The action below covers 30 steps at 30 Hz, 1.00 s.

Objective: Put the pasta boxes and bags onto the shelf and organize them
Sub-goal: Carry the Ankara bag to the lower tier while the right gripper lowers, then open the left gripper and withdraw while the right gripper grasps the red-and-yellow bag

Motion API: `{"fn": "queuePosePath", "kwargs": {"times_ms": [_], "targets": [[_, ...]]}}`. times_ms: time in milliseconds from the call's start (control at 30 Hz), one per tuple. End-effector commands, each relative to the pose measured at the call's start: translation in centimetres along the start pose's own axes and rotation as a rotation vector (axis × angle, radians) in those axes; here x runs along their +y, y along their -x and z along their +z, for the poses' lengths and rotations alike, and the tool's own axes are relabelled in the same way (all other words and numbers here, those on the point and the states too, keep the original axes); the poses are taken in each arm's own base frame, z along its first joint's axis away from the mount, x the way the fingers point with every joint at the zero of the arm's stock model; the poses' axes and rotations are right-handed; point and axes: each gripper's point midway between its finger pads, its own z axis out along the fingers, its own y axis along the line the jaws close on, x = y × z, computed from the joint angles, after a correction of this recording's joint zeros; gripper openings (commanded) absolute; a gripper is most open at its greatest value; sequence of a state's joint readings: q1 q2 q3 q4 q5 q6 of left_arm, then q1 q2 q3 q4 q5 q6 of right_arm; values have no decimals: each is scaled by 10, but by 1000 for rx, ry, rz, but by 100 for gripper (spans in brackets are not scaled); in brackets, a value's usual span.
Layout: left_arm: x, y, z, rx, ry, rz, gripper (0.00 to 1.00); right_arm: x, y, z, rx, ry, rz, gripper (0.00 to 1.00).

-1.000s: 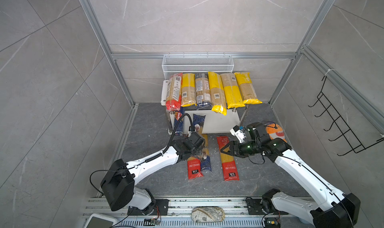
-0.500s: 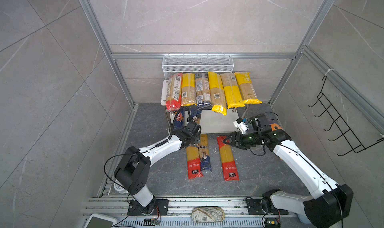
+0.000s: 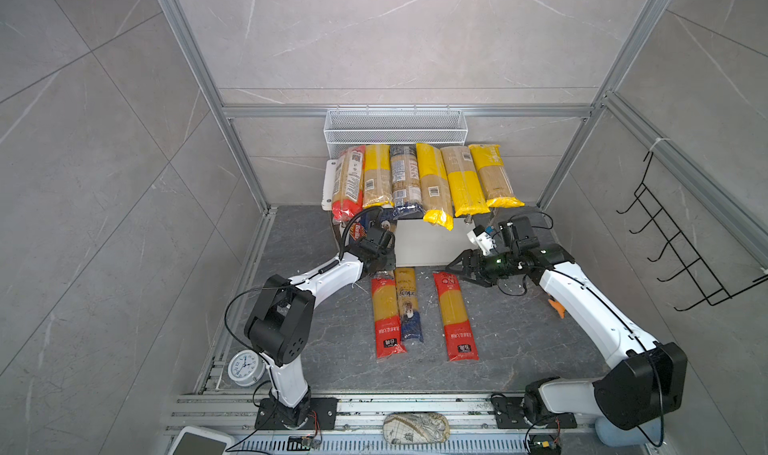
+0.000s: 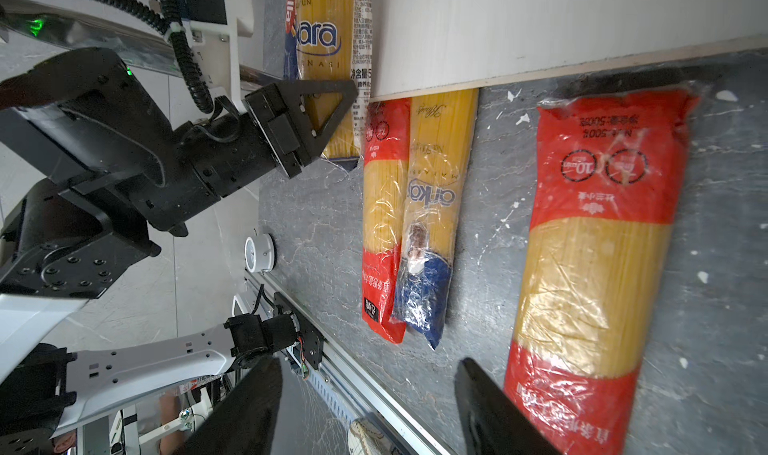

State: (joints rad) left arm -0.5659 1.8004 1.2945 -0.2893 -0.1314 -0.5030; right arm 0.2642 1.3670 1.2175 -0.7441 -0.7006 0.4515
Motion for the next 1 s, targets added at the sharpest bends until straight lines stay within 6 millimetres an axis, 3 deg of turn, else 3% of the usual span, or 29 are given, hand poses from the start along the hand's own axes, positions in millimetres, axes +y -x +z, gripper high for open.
{"fn": "queuePosePath", "kwargs": {"times_ms": [0,267,333,433,533,767,967], "targets": [[-23,80,-22,-239,-97,-8,0,3,11,-2,-23,4,-23,70],[-13,90,-6,-213,-101,-35,0,-2,15,-1,-17,-12,-9,70],[-14,87,-4,-200,-107,-37,16,-5,14,-1,-15,-23,-5,70],[-14,81,-1,-182,-115,-43,59,-8,10,0,-5,-31,-3,70],[-13,76,0,-165,-118,-55,73,-12,7,0,2,-42,2,70],[-12,70,-12,-157,-127,-65,77,-19,-2,-2,16,-71,-6,70],[-19,51,-21,-130,-138,-62,77,-34,-14,-7,23,-153,-23,70]]}}
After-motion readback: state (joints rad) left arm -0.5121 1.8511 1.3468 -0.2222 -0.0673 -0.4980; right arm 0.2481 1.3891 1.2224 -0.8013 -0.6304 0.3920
